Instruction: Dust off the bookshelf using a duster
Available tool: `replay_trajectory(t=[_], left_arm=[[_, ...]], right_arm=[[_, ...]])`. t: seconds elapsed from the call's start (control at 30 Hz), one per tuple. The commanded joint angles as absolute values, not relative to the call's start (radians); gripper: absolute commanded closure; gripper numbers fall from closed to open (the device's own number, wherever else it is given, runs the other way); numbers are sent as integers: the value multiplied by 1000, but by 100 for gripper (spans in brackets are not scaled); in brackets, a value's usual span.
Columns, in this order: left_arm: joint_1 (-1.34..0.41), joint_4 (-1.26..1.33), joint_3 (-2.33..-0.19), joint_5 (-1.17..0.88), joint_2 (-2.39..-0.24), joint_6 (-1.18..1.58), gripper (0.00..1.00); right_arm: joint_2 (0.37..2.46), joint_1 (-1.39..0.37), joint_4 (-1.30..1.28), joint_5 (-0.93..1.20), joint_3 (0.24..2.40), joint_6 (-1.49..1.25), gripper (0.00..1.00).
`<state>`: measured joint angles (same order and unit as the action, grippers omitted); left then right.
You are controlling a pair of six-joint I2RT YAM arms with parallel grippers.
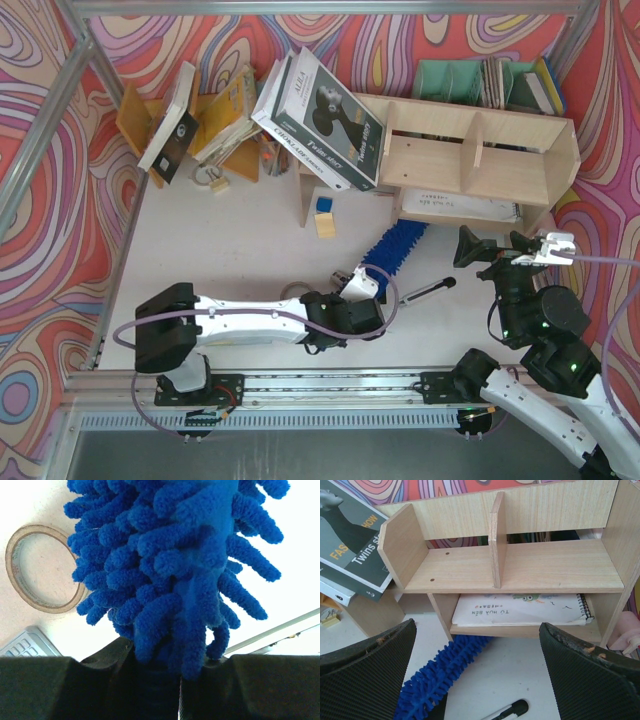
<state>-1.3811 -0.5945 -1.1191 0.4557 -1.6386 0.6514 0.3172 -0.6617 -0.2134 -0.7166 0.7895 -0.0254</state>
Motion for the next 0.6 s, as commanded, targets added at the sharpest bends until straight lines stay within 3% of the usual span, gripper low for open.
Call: replay_trajectory(t=[0.0, 0.57], left_arm=[[-1365, -646, -1141, 475, -1668, 647, 100], [-1343, -612, -1164, 511, -1611, 610, 100]], right_arm=[[330, -666, -178, -729, 790, -12, 1], [321, -666, -183, -731, 789, -15, 1]])
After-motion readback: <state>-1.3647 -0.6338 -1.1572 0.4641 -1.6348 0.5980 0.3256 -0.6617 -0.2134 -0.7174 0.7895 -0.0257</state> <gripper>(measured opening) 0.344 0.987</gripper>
